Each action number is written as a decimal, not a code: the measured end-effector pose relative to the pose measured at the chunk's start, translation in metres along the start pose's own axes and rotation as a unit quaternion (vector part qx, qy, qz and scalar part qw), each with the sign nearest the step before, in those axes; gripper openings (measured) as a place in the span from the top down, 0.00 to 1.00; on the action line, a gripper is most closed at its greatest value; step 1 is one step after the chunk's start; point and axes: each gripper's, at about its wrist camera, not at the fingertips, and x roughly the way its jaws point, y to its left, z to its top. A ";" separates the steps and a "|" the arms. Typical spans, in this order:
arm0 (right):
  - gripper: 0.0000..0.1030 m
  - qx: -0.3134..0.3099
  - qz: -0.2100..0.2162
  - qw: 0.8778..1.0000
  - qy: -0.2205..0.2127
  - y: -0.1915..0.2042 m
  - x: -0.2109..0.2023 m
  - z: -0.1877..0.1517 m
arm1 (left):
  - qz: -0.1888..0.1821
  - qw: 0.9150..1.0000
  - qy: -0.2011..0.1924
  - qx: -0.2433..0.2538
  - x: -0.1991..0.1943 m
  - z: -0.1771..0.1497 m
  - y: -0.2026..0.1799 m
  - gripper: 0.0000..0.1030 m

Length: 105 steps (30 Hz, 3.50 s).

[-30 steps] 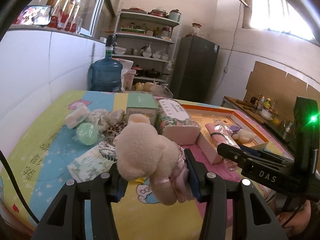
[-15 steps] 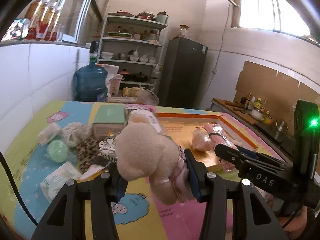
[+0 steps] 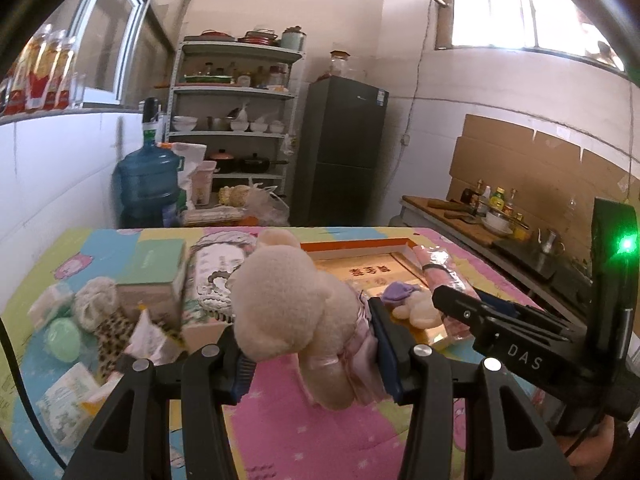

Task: Organize soft objects
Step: 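Carry the pink packet over the box with right tool while left tool carries the bear, then release the pink packet with right tool while left tool releases the bear into the box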

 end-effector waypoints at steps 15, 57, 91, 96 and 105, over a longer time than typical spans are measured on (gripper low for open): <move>0.58 0.016 -0.052 0.998 -0.033 -0.063 -0.001 0.029 | -0.030 0.999 0.012 0.000 0.050 0.019 -0.043 0.51; 0.57 0.042 -0.029 0.996 0.072 -0.128 0.106 0.037 | -0.036 0.993 0.112 -0.019 0.181 0.018 -0.066 0.50; 0.38 0.058 -0.031 0.996 0.068 -0.128 0.096 0.034 | -0.041 0.995 0.090 -0.016 0.160 0.027 -0.062 0.15; 0.37 0.057 -0.035 0.996 0.061 -0.124 0.087 0.033 | -0.042 0.996 0.078 -0.009 0.145 0.030 -0.062 0.15; 0.37 0.056 -0.035 0.997 0.050 -0.116 0.070 0.032 | -0.045 0.997 0.062 -0.008 0.120 0.034 -0.057 0.15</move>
